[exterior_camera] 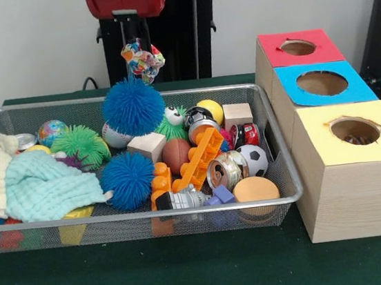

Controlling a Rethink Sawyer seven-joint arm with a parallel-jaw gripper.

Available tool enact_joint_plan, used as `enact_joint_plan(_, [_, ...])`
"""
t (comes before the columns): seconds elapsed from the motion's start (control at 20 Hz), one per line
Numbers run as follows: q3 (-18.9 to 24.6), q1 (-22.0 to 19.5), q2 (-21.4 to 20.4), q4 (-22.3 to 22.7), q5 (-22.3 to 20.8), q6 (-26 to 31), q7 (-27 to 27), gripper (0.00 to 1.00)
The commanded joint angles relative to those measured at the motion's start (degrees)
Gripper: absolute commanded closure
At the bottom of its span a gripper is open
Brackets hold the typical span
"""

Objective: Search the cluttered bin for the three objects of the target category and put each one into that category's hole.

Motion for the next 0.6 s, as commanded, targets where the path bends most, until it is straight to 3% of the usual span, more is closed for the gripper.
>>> enact_joint_plan(0.05, [5.36,-1.53,6.13,-2.24,0.12,-6.50,2.80,1.00])
enact_joint_plan(0.1, [6.74,-2.72,10.21,-2.49,-0.53,-11.44,2.34,1.00])
enact_joint_plan(0.15, [7.12,-3.05,11.43,-2.67,-0.74,-12.93,2.32,1.00])
enact_joint_plan(0.2, [6.61,-2.56,9.83,-2.36,-0.56,-11.12,2.66,1.00])
enact_joint_plan(0.35, [3.59,0.19,-0.99,-2.47,1.53,4.37,2.84,1.00])
enact_joint_plan(0.4, [3.15,0.62,-2.28,-3.16,1.68,6.95,2.70,1.00])
enact_joint_plan(0.5, [3.82,-0.06,0.06,-2.95,0.98,2.37,2.50,1.00])
enact_joint_plan(0.6, [4.90,-1.17,6.55,-2.63,-0.78,-7.63,3.27,1.00])
